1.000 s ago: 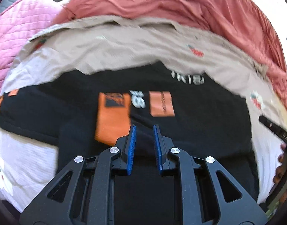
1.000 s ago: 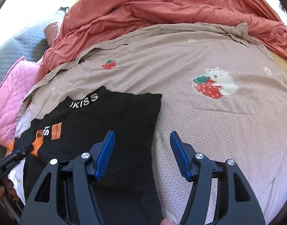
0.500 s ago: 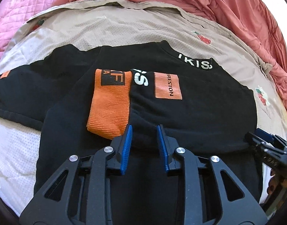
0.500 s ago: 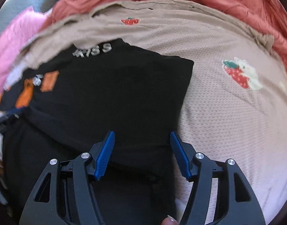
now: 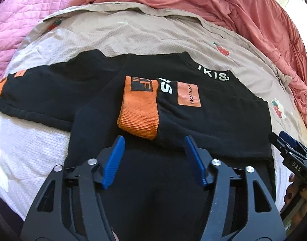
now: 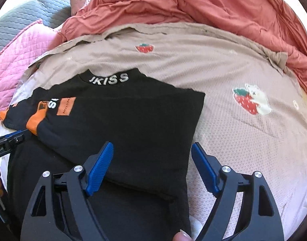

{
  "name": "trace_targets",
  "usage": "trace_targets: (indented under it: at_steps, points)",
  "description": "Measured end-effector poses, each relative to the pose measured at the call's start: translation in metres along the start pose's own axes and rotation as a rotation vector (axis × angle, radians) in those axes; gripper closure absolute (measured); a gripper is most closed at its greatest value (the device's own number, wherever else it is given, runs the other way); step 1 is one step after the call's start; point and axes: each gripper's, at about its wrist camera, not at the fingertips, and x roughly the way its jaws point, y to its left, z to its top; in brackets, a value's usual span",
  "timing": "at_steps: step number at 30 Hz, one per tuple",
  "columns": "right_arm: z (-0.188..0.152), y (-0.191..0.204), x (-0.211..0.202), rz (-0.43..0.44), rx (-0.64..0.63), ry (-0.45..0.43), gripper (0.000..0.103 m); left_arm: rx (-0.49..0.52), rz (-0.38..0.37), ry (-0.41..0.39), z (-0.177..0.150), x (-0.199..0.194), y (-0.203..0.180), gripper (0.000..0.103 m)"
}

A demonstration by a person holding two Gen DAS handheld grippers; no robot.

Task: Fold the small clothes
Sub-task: 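Move the left tool toward another orange-cuffed black sock on the sheet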

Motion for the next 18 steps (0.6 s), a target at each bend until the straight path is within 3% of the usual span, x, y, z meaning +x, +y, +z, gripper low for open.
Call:
trace_targets:
  at_steps: [2,4,6,7,18]
  points:
    - [0.002,0.005,-0.005,0.011,-0.012,-0.022,0.022,0.004,0.005,-0.006,0.001,-0.004,-0.001,0.036]
    - [0.004,0.010,-0.012,0.020,-0.018,-0.051,0.013,0.010,0.006,-0.015,0.002,-0.009,-0.002,0.028]
    - [0.005,0.015,-0.017,0.035,-0.020,-0.070,0.013,0.009,0.029,-0.034,0.004,-0.016,-0.001,0.011]
    - [0.006,0.018,-0.019,0.040,-0.020,-0.078,0.009,0.006,0.040,-0.043,0.005,-0.018,0.000,0.009]
    - [0.003,0.030,-0.039,0.074,0.003,-0.165,0.005,0.000,0.057,-0.070,0.007,-0.042,0.015,0.009]
